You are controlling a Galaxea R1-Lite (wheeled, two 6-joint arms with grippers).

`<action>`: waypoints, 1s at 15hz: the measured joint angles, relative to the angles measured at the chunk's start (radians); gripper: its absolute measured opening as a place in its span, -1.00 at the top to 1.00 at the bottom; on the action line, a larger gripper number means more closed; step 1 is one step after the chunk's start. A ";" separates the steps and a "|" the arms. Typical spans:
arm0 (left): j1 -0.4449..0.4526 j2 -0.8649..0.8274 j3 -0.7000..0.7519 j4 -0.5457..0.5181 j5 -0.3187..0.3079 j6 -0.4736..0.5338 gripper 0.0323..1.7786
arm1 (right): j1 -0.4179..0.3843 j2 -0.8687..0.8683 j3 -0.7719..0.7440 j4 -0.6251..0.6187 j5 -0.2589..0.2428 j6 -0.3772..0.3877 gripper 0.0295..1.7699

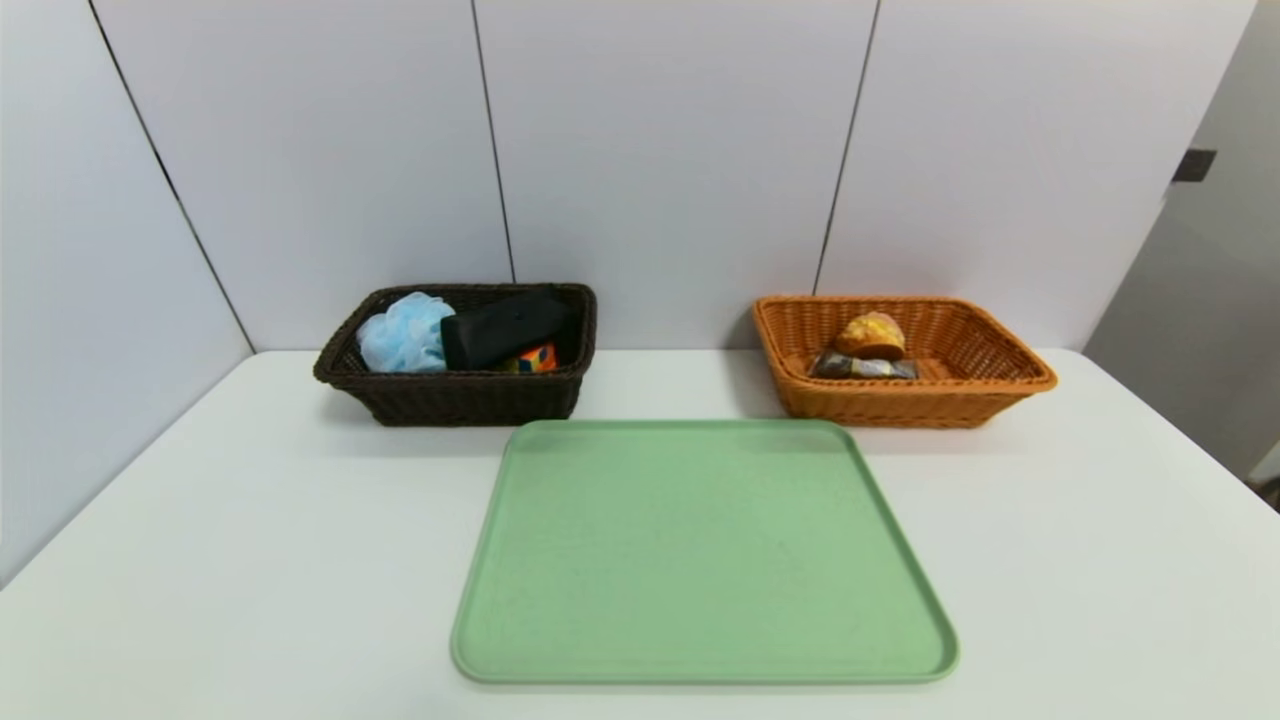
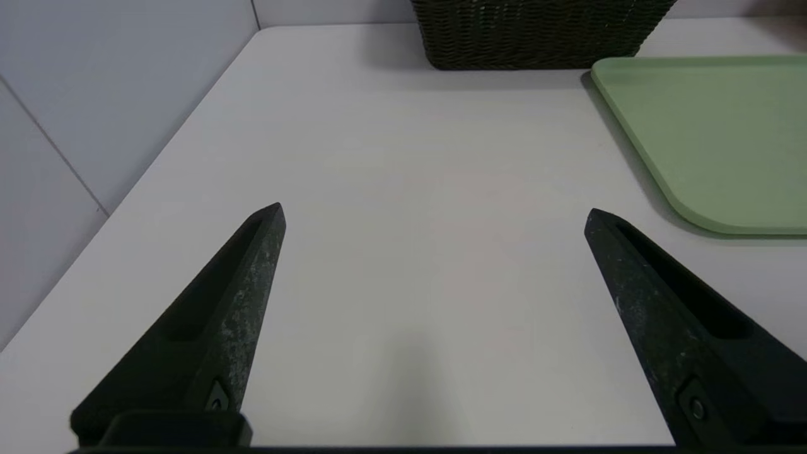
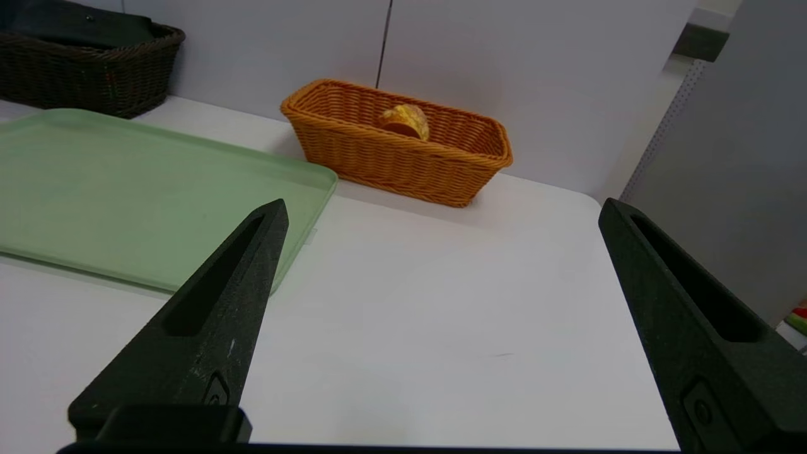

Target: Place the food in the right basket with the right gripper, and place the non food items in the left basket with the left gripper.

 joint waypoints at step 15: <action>0.000 0.000 0.191 -0.188 -0.022 -0.015 -0.90 | 0.000 0.000 0.222 -0.025 -0.069 0.121 -0.92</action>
